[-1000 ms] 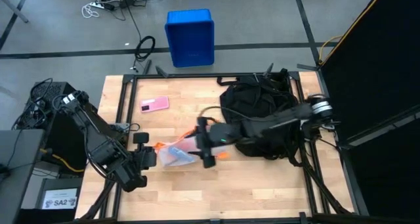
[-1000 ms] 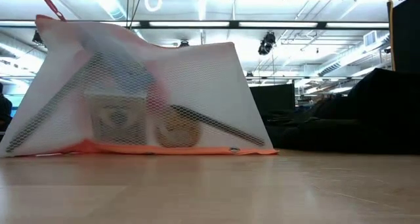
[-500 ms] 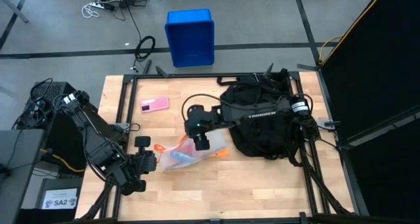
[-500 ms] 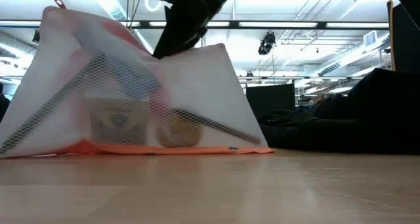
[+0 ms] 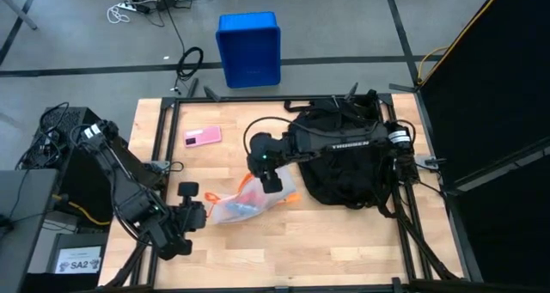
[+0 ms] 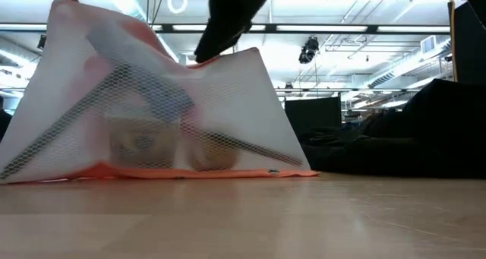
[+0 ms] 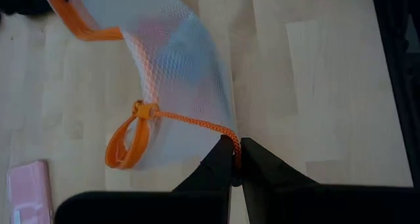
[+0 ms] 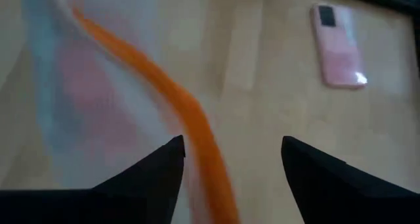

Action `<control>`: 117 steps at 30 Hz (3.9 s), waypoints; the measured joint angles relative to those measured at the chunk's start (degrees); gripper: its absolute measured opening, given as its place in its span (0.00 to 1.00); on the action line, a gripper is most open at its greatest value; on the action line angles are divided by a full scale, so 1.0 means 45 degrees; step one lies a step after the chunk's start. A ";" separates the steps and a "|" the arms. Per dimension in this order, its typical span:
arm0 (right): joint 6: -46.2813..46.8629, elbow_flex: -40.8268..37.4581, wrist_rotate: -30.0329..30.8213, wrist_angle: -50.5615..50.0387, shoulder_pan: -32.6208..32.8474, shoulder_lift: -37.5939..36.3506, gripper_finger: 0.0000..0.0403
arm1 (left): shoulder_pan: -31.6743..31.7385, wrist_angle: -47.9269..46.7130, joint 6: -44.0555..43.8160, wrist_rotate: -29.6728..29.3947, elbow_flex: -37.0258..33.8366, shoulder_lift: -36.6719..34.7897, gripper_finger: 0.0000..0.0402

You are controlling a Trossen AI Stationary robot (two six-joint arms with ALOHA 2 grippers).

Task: Unpack backpack
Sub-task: Close the zip bag, then move the back pack to the middle of the table

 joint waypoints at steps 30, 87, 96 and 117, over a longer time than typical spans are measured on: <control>0.1406 -0.0029 0.1559 -0.6803 0.1085 0.0039 0.00 | -0.1133 -0.4063 -0.5530 0.2633 0.0000 0.0015 0.00; 0.5950 -0.0867 0.2927 -0.5053 0.6643 0.0047 0.44 | -0.1157 -0.2197 -0.3705 0.0795 0.0000 0.2847 0.00; 1.0192 -0.2601 0.6751 -1.0030 0.5904 -0.1619 0.51 | -0.1239 -0.1992 -0.3958 0.0760 0.0000 0.2875 0.00; 0.9206 -1.4080 0.0899 0.1476 -0.3906 -0.6540 0.02 | -0.1277 -0.1732 -0.3890 0.0466 0.0000 0.2880 0.00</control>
